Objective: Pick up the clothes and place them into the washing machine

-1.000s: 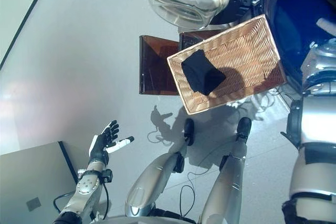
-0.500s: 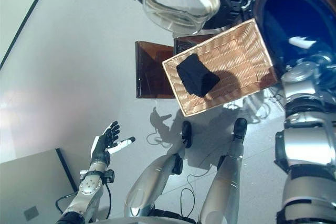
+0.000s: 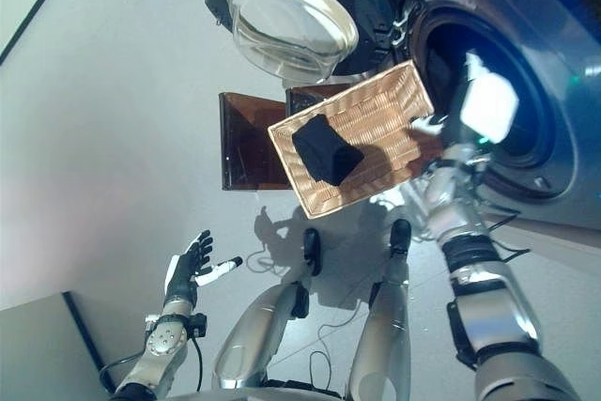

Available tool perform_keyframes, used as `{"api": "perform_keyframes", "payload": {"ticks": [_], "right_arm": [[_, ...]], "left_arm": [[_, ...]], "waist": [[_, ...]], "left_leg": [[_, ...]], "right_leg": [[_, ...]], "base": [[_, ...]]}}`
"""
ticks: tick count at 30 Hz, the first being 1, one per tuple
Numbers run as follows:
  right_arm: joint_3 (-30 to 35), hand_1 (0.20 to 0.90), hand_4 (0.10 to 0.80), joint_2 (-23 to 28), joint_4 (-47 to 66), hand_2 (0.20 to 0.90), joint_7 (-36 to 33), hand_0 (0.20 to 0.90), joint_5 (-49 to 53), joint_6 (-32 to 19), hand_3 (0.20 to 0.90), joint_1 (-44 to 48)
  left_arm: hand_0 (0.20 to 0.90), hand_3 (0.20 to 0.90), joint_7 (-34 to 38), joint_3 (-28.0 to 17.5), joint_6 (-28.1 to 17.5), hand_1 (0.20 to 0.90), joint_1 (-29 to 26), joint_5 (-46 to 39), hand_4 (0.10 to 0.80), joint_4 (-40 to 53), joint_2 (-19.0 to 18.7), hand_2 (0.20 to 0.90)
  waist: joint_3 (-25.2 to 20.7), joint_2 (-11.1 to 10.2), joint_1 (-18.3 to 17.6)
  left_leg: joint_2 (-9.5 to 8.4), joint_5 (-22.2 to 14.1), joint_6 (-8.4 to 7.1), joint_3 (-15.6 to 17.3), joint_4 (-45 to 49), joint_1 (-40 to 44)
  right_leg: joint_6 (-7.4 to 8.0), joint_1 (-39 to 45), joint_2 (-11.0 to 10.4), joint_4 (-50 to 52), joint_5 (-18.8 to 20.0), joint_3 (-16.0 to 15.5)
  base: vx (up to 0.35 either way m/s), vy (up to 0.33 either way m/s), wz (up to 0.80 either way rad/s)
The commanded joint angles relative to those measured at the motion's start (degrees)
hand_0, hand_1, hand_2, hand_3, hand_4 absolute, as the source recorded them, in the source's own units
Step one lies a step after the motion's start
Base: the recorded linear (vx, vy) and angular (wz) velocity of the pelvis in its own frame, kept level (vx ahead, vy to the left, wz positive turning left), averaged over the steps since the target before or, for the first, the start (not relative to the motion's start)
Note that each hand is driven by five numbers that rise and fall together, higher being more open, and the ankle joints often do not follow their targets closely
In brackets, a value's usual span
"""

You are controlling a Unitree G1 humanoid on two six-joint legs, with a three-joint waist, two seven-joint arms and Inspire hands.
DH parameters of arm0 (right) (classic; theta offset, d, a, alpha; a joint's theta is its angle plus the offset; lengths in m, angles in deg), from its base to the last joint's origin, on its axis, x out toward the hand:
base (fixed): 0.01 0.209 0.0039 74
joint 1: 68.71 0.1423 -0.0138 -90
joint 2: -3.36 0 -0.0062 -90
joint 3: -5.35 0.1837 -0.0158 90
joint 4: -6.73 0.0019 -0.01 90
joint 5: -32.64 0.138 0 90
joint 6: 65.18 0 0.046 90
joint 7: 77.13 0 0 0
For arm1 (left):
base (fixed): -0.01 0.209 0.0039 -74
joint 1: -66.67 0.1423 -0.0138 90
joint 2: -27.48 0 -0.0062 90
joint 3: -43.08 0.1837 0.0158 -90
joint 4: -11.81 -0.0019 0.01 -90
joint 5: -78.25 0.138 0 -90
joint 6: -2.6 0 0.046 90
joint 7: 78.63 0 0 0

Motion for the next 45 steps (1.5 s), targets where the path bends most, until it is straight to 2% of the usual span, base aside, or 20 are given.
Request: {"api": "perform_keyframes", "payload": {"ticks": [1, 2, 10, 18, 35, 45], "right_arm": [[-3.8, 0.900, 0.800, 1.8, 4.0, 0.900, -1.1, 0.900, -6.3, -2.9, 0.900, 1.6], [-6.0, 0.900, 0.800, 1.0, 3.1, 0.900, 0.2, 0.900, -7.6, -2.7, 0.900, 2.5], [-10.4, 0.900, 0.800, -1.4, 0.9, 0.900, 3.0, 0.900, -8.3, -2.1, 0.900, 6.7], [-14.1, 0.900, 0.800, -5.1, -7.0, 0.900, 5.3, 0.900, -3.4, -2.3, 0.900, 12.7], [-16.0, 0.900, 0.800, -9.6, -18.7, 0.900, 6.9, 0.900, 6.7, -4.8, 0.900, 20.8], [-16.7, 0.900, 0.800, -12.7, -26.0, 0.900, 7.3, 0.900, 10.8, -5.4, 0.900, 25.3]], "left_arm": [[0.900, 0.900, 4.0, -0.9, -2.5, 0.900, 1.2, 1.4, 0.800, -3.1, -1.0, 0.900], [0.900, 0.900, 4.3, -0.3, -2.7, 0.900, 1.2, 1.6, 0.800, -3.1, -1.2, 0.900], [0.900, 0.900, 4.9, -0.8, -3.2, 0.900, 1.3, 0.0, 0.800, -1.7, -2.1, 0.900], [0.900, 0.900, 5.1, -1.1, -4.0, 0.900, 1.6, -2.4, 0.800, 2.3, -3.6, 0.900], [0.900, 0.900, 6.6, -1.5, -5.0, 0.900, 1.4, -4.1, 0.800, 11.0, -6.3, 0.900], [0.900, 0.900, 7.6, -1.0, -5.2, 0.900, 0.2, -4.2, 0.800, 14.8, -7.2, 0.900]], "waist": [[-4.9, 2.2, 1.6], [-4.6, 2.1, 1.7], [-3.4, 1.4, 1.9], [-1.2, 1.0, 3.4], [4.4, 2.1, 5.4], [6.3, 2.8, 6.5]], "left_leg": [[-0.78, 2.3, -2.87, -1.6, -1.4, -3.4], [-0.75, 2.3, -2.87, -1.7, -1.3, -3.5], [-0.68, 2.7, -3.01, -1.9, -1.1, -3.7], [-0.89, 3.7, -3.21, -2.8, -1.1, -4.5], [-1.62, 6.1, -3.53, -4.7, -3.0, -6.6], [-1.87, 6.6, -3.49, -5.1, -3.1, -8.2]], "right_leg": [[-1.86, 0.4, 3.2, 5.0, -7.7, 1.3], [-1.88, 0.4, 3.2, 4.9, -7.7, 1.3], [-2.02, 0.4, 3.1, 5.0, -7.4, 0.8], [-2.01, 0.1, 2.8, 5.5, -7.1, -0.1], [-1.74, -2.3, 1.6, 6.1, -6.3, -2.6], [-1.59, -4.2, 1.2, 6.9, -6.0, -2.8]], "base": [[0.000, 0.000, 0.00], [-0.011, -0.011, 0.04], [-0.009, -0.006, 0.07], [-0.016, -0.004, 0.10], [-0.024, 0.008, 0.10], [-0.004, 0.004, 0.01]]}}
